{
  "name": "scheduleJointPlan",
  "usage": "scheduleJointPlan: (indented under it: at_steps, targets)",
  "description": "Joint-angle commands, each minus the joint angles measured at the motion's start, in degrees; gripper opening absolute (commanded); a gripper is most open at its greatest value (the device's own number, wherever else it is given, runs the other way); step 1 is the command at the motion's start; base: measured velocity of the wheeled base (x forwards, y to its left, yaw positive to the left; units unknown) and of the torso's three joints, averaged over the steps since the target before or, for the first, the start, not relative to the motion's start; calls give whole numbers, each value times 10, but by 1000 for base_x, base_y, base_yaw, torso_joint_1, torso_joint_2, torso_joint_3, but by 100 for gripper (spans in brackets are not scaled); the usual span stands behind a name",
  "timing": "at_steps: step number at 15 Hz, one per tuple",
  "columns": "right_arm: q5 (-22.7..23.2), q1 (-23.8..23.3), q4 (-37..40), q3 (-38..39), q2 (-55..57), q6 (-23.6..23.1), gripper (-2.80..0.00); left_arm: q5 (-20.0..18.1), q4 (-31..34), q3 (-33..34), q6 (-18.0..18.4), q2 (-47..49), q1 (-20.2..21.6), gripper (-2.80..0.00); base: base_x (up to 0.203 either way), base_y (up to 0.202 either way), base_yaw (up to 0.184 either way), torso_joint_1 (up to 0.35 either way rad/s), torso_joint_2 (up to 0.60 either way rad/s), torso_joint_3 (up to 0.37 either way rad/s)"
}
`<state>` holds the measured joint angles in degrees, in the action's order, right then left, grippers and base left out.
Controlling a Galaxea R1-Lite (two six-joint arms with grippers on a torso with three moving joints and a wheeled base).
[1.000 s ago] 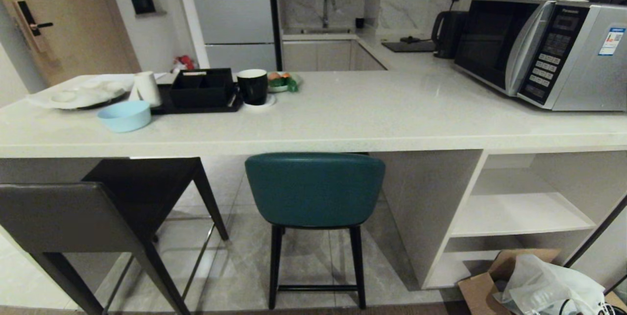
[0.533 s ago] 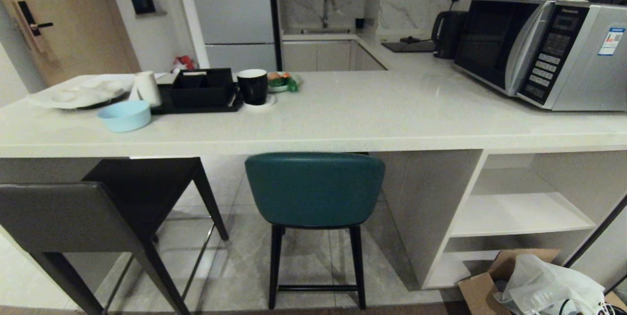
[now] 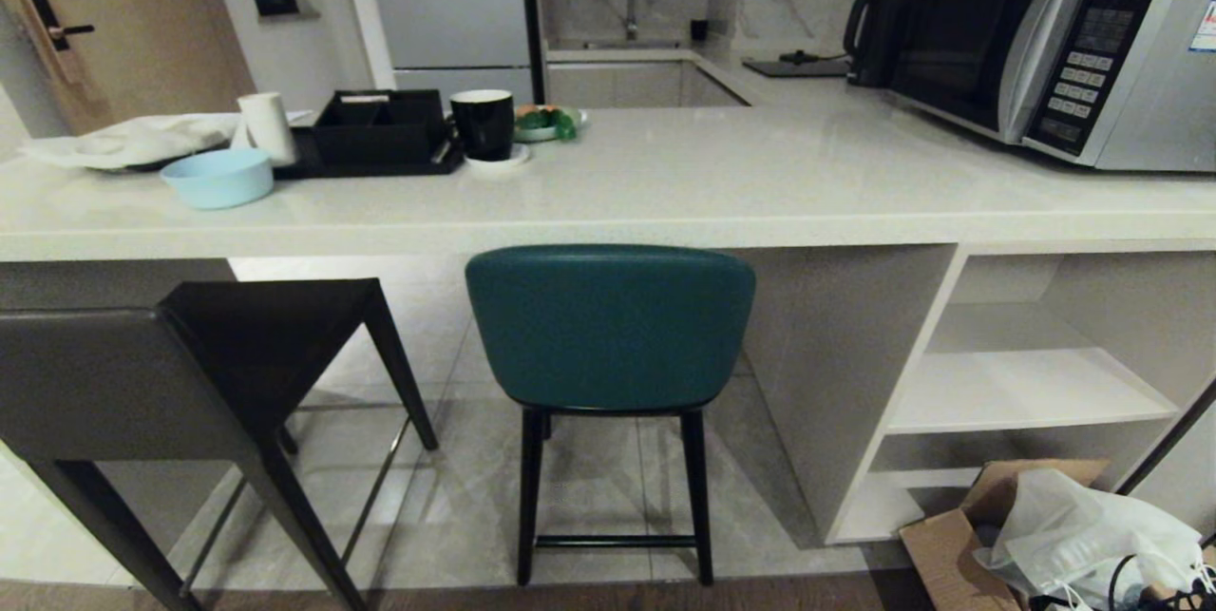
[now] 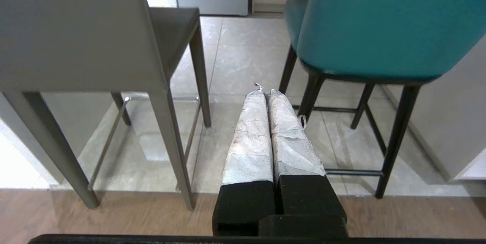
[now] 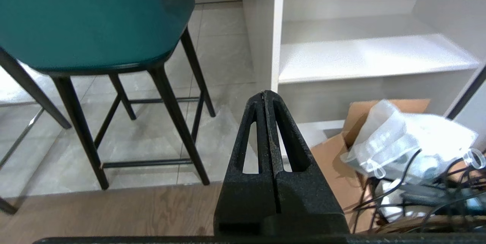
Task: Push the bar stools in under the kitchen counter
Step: Pull the blue chair out from under the dining table
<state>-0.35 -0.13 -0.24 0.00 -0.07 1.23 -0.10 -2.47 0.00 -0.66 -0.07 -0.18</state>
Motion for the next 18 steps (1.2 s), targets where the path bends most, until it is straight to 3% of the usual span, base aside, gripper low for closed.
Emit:
scheduleJointPlan:
  at_steps: [1,9,14,18]
  targets:
    - [0,0,0,0,1,0,-280,0,-1,11,0,1,0,-280,0,0,0,-178,486,294]
    - [0,0,0,0,1,0,-280,0,-1,11,0,1,0,-280,0,0,0,-147,445,292]
    - [0,0,0,0,1,0,-280,0,-1,11,0,1,0,-280,0,0,0,-21,79,55]
    - [0,0,0,0,1,0,-280,0,-1,11,0,1,0,-280,172,0,0,0,7,6]
